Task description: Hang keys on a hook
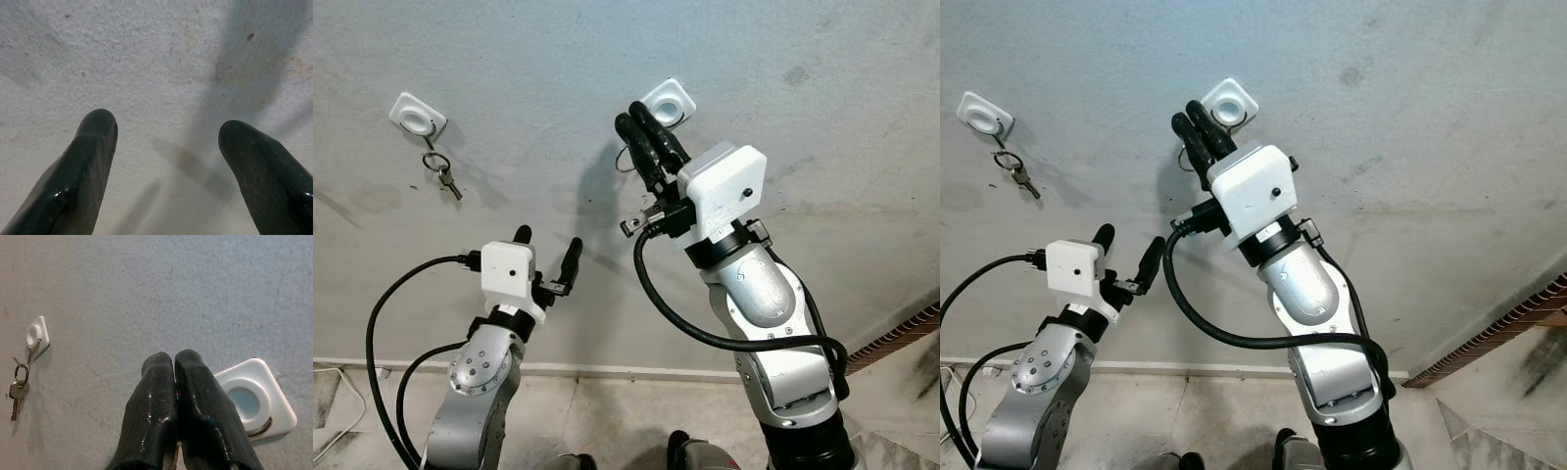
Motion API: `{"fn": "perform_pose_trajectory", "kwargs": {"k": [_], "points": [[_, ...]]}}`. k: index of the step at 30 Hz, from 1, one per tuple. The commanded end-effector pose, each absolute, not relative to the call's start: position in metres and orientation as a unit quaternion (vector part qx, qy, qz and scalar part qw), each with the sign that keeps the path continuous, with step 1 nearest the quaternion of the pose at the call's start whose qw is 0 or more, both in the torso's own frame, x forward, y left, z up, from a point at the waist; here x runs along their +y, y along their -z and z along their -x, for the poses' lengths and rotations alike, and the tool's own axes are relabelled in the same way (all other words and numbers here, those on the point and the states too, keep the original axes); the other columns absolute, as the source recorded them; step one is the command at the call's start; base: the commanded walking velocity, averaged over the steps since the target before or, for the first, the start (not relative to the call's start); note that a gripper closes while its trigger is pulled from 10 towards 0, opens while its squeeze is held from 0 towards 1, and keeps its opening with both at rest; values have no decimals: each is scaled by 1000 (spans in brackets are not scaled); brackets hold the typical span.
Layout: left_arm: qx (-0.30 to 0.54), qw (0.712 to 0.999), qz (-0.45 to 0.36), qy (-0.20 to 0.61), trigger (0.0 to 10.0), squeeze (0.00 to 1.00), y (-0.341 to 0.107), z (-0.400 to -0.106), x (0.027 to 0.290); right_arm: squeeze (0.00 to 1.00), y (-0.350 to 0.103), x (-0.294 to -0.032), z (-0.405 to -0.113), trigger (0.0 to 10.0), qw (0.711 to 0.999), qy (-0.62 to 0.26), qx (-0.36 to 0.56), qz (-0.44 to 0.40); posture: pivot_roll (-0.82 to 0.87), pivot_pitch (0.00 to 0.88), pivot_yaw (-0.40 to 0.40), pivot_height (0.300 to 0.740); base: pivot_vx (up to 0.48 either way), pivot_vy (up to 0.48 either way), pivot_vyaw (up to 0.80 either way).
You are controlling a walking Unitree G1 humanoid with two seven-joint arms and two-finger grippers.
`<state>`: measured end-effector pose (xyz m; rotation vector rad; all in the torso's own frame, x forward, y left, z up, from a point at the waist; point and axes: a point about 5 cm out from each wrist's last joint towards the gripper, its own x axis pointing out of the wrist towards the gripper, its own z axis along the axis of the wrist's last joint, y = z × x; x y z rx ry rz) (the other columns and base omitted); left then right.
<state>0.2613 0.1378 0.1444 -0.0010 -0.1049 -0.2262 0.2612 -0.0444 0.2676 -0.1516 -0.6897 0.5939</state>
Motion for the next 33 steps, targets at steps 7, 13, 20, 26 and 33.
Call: {"fn": "perform_pose_trajectory", "kwargs": {"k": [7, 13, 20, 26, 33], "points": [[-48, 993, -5, 106, 10000, 0, -144, -258, 142, 0, -274, -48, -261, 10000, 892, -276, -348, 81, -10, 194, 52, 740, 0, 0, 0], [-47, 993, -5, 108, 10000, 0, -144, -258, 142, 0, -274, -54, -261, 10000, 895, -266, -348, 88, -18, 192, 57, 740, 0, 0, 0], [-45, 993, -5, 113, 10000, 0, -143, -260, 140, 0, -272, -64, -261, 10000, 900, -250, -343, 100, -27, 194, 61, 740, 0, 0, 0], [-45, 990, 10, 131, 10000, 0, -145, -259, 137, 0, -268, -66, -263, 10000, 902, -247, -337, 106, -24, 196, 62, 740, 0, 0, 0], [-37, 980, 21, 193, 10000, 0, -148, -249, 131, 0, -266, -66, -270, 10000, 902, -245, -336, 115, -10, 202, 59, 740, 0, 0, 0]]}}
